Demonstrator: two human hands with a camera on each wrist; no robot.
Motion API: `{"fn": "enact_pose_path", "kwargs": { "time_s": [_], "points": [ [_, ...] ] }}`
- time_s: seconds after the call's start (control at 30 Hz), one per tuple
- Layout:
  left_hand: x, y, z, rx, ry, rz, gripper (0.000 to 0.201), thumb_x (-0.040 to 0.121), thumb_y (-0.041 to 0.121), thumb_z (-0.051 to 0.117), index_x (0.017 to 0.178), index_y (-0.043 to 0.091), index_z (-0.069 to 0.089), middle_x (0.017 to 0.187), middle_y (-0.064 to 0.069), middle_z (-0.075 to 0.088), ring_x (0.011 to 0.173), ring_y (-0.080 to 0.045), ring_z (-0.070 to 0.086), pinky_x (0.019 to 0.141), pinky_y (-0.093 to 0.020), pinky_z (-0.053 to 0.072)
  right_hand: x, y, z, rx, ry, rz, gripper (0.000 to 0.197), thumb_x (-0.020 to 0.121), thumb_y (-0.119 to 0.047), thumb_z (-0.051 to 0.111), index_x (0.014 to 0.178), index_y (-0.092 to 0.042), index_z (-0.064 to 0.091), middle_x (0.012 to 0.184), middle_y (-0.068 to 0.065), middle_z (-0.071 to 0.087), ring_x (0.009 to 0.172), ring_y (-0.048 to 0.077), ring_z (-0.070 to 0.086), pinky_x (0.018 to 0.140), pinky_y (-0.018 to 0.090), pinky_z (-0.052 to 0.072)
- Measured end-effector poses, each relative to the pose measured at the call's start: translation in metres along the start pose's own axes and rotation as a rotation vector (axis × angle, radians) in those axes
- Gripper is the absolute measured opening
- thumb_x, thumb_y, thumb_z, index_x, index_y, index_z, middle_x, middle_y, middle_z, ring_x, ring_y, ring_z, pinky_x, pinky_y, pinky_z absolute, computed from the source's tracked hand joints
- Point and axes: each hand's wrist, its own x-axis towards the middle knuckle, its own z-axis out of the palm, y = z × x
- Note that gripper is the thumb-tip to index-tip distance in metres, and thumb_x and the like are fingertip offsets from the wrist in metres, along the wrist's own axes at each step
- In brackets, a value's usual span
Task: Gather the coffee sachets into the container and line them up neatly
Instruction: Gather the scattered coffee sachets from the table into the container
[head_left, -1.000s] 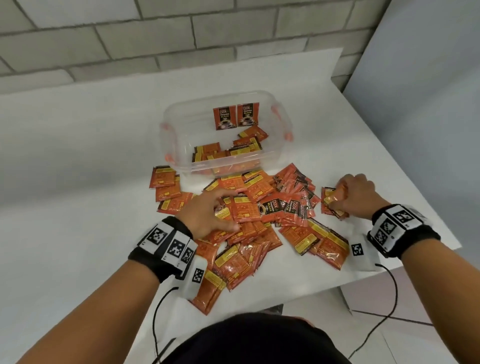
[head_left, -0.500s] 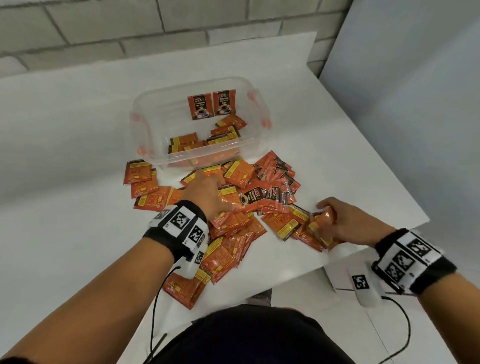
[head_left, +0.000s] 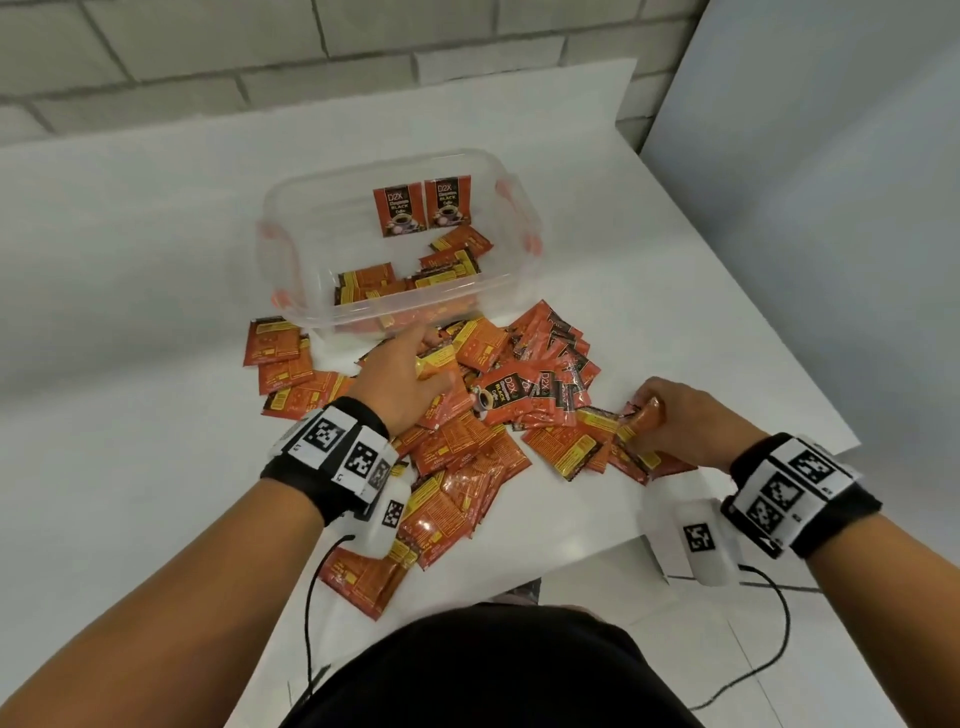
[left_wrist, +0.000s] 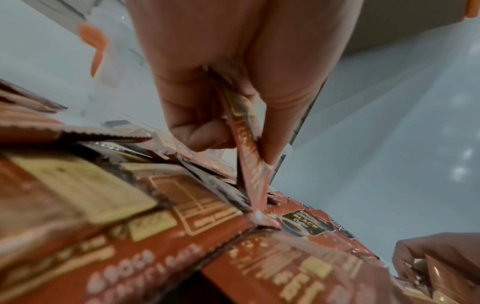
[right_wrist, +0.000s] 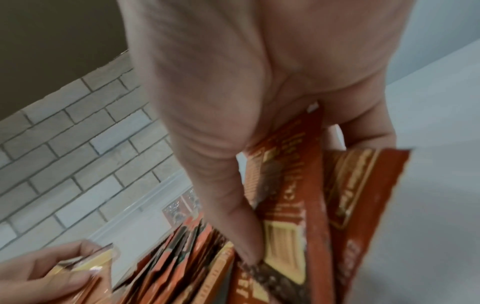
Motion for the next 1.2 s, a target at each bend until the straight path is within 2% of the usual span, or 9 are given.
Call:
{"fn": "enact_pose_path", "kwargs": {
  "time_s": [0.17,0.27,0.37,0.43,0.53,0.7,0.93,1.03,1.2],
  "points": [
    [-0.003,0.0,-0.008,-0.054,0.054,-0.023,0.036,0.092,0.024,0.056,0.126,0.015,0.048,0.093,-0.001,0.059,0.057,-0.013,0.051,0.055,-0.023,0.037,0.006,-0.007,-0.026,-0.021,0.09,-0.051,0.028,0.08,-0.014,0.065,0.105,-0.016,0.052,0.095,0.005,0.062,0.077,0.018,0.057,0.056,0.024,0.04],
    [-0.005,-0.002,-0.023,-0.212,0.087,-0.053,0.029,0.092,0.019,0.052,0.121,0.016,0.049,0.07,0.002,0.052,0.052,-0.014,0.047,0.059,-0.027,0.045,-0.001,-0.031,-0.05,0.301,0.149,-0.105,0.025,0.081,-0.005,0.065,0.102,-0.013,0.054,0.086,0.007,0.064,0.067,0.016,0.062,0.053,0.025,0.05],
    [-0.007,0.0,-0.049,-0.397,0.242,-0.031,0.017,0.092,0.015,0.053,0.11,0.016,0.054,0.084,0.002,0.06,0.063,-0.012,0.057,0.054,-0.025,0.048,0.001,-0.074,-0.07,0.512,0.23,-0.267,0.027,0.08,0.003,0.066,0.096,-0.016,0.055,0.081,0.004,0.062,0.06,0.009,0.062,0.051,0.022,0.053],
    [0.001,0.002,-0.066,-0.405,0.408,-0.026,0.018,0.089,0.012,0.056,0.107,0.018,0.057,0.094,0.006,0.061,0.08,-0.012,0.059,0.065,-0.017,0.047,0.013,-0.112,-0.075,0.531,0.255,-0.41,0.033,0.078,0.001,0.071,0.09,-0.024,0.053,0.083,-0.004,0.062,0.072,0.012,0.064,0.065,0.03,0.057],
    [0.026,0.002,-0.078,-0.295,0.494,-0.079,0.033,0.087,0.016,0.062,0.119,0.011,0.057,0.109,0.001,0.058,0.096,-0.012,0.051,0.076,-0.02,0.038,0.046,-0.166,-0.064,0.502,0.214,-0.519,0.037,0.077,-0.004,0.073,0.1,-0.022,0.05,0.093,0.001,0.062,0.078,0.014,0.063,0.065,0.032,0.058],
    [0.061,0.005,-0.077,-0.146,0.457,-0.148,0.038,0.088,0.023,0.062,0.124,0.011,0.055,0.128,-0.008,0.057,0.109,-0.022,0.056,0.074,-0.02,0.037,0.09,-0.223,-0.025,0.26,0.281,-0.572,0.057,0.079,-0.015,0.072,0.128,-0.017,0.043,0.093,-0.004,0.058,0.08,0.012,0.058,0.065,0.021,0.047],
    [0.073,0.002,-0.072,0.002,0.259,-0.198,0.052,0.092,0.037,0.057,0.134,0.009,0.049,0.136,-0.012,0.053,0.121,-0.026,0.052,0.091,-0.025,0.039,0.112,-0.222,-0.007,0.038,0.233,-0.475,0.065,0.084,-0.041,0.066,0.137,-0.017,0.038,0.118,0.007,0.063,0.106,0.026,0.061,0.092,0.032,0.048],
    [0.058,0.007,-0.077,-0.006,0.29,-0.176,0.06,0.094,0.041,0.052,0.143,0.01,0.039,0.144,-0.011,0.046,0.127,-0.025,0.047,0.101,-0.028,0.036,0.092,-0.212,-0.019,0.036,0.337,-0.522,0.054,0.088,-0.041,0.06,0.133,-0.015,0.044,0.123,0.011,0.057,0.111,0.026,0.056,0.095,0.033,0.044],
    [-0.006,0.009,-0.068,-0.032,0.306,0.0,0.017,0.092,0.033,0.057,0.102,0.019,0.062,0.086,0.008,0.062,0.077,-0.009,0.058,0.062,-0.02,0.041,0.036,-0.161,-0.024,0.054,0.323,-0.596,0.013,0.088,-0.024,0.063,0.099,-0.018,0.058,0.09,-0.002,0.057,0.073,0.006,0.05,0.065,0.023,0.039]
  ]
}}
